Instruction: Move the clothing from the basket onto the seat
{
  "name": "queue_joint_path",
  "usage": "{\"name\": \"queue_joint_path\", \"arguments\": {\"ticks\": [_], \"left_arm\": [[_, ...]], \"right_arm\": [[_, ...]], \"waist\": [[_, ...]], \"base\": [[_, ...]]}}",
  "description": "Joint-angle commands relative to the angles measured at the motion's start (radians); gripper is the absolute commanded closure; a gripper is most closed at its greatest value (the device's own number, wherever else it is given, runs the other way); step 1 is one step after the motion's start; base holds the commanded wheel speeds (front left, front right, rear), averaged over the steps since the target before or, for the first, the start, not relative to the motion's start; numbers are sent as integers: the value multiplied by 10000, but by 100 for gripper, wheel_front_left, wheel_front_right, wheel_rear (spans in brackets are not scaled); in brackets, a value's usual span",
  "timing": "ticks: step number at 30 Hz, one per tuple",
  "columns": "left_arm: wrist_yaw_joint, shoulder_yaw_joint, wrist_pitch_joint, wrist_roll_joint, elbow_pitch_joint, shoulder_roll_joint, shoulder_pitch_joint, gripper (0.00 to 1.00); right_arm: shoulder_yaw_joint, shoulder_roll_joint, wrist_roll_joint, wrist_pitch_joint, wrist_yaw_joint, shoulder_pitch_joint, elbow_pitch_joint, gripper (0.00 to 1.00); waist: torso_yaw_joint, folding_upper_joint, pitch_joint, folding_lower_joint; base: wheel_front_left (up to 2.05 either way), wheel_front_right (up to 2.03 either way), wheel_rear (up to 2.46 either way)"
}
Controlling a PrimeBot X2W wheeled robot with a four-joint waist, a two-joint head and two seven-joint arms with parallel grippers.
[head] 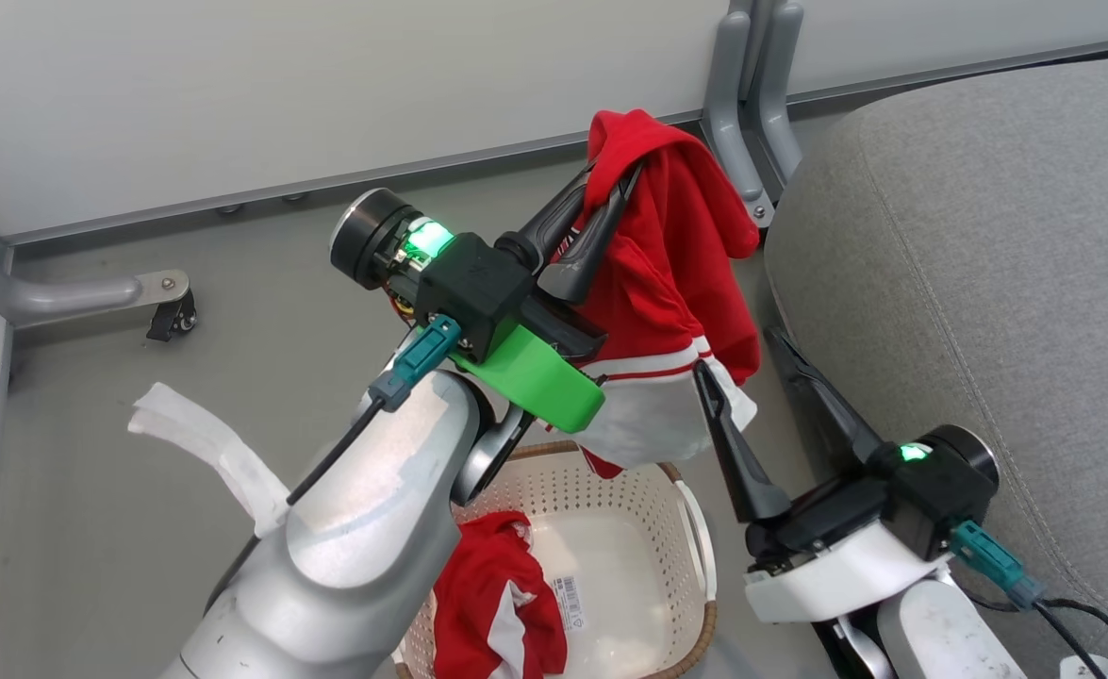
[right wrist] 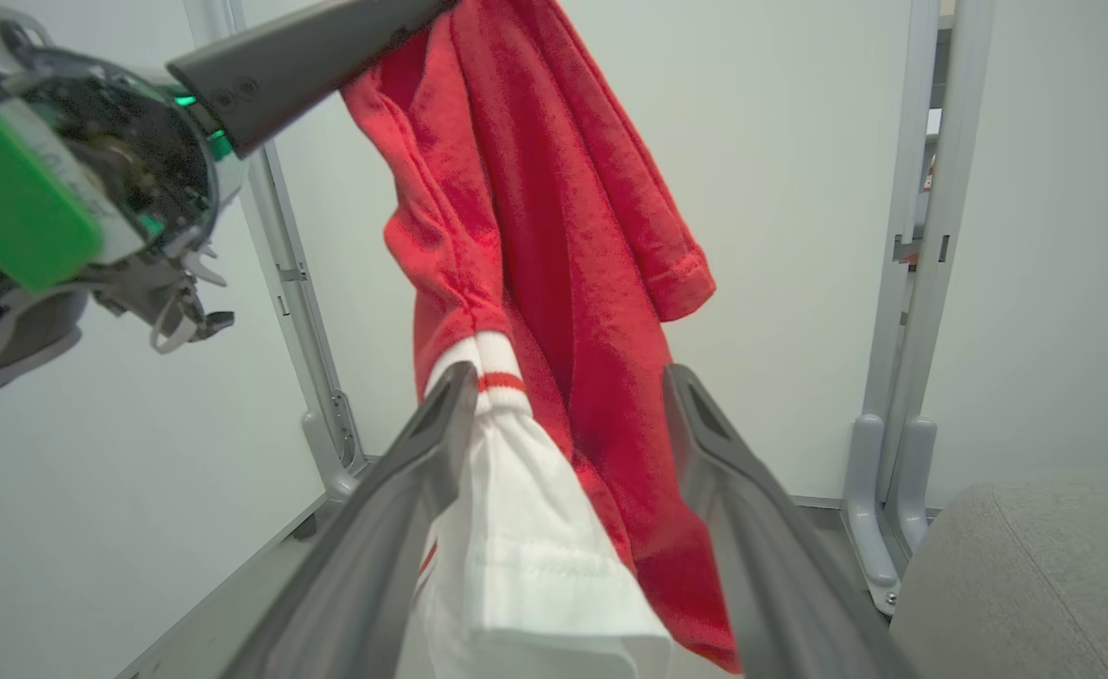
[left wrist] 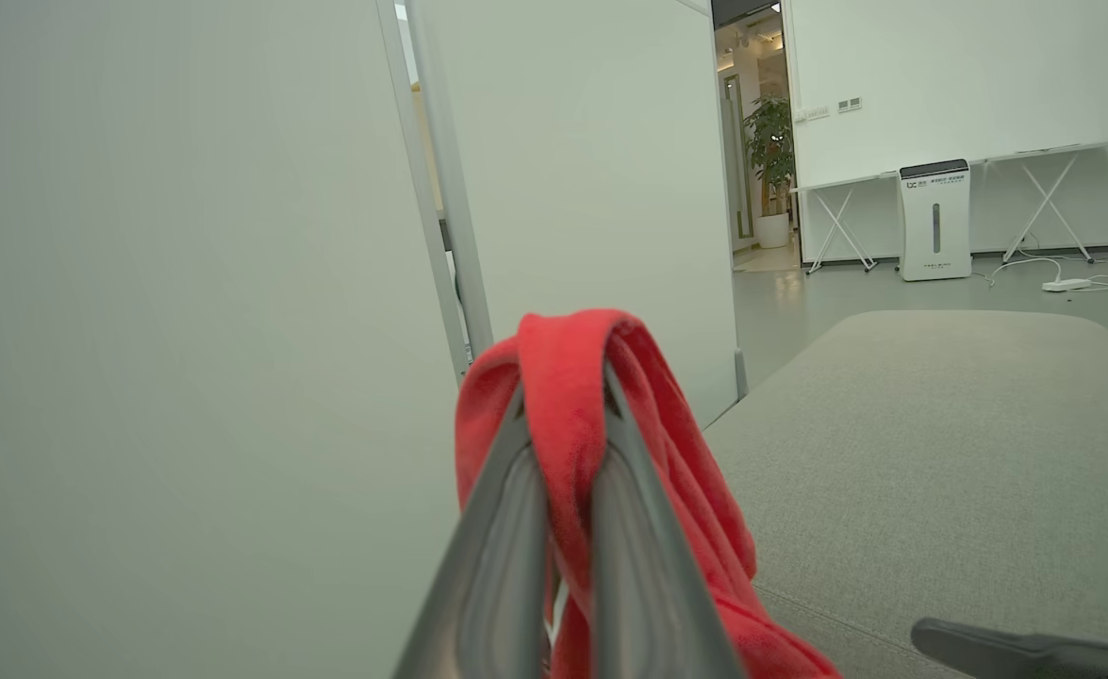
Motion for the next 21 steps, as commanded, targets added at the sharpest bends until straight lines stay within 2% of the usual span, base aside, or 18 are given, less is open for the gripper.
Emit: {"name": "queue_joint_path", "arguments": {"ticks": [1, 8, 17, 18, 19, 21], "left_arm": [[32, -6, -9, -37, -37, -5, 58, 100], [124, -472, -9, -231, -394, -14, 57, 100], [397, -1233, -9, -573, -679, -13, -100, 100], [428, -1278, -9, -583, -650, -14, -114, 100], [463, -1309, -9, -612, -637, -14, -123, 100], [487, -1358, -9, -657, -607, -14, -116, 100]], "right_arm": [[166, -35, -123, -23, -7, -208, 99, 0], [762, -36, -461, -23, -7, -1227, 1194, 0], [1060, -33, -171, -23, -7, -2450, 2463, 0], [1085, -36, -123, -23, -7, -2533, 2526, 74], [1098, -38, -75, -23, -7, -2580, 2562, 100], [1113, -36, -27, -23, -7, -2609, 2653, 100]], "waist": [[44, 34, 27, 1], [281, 34, 191, 1], [547, 34, 585, 1], [560, 34, 618, 1], [566, 34, 641, 1], [571, 34, 682, 1]], "base": [[0, 0, 0], [0, 0, 0], [0, 0, 0], [0, 0, 0], [0, 0, 0], [0, 0, 0]]}}
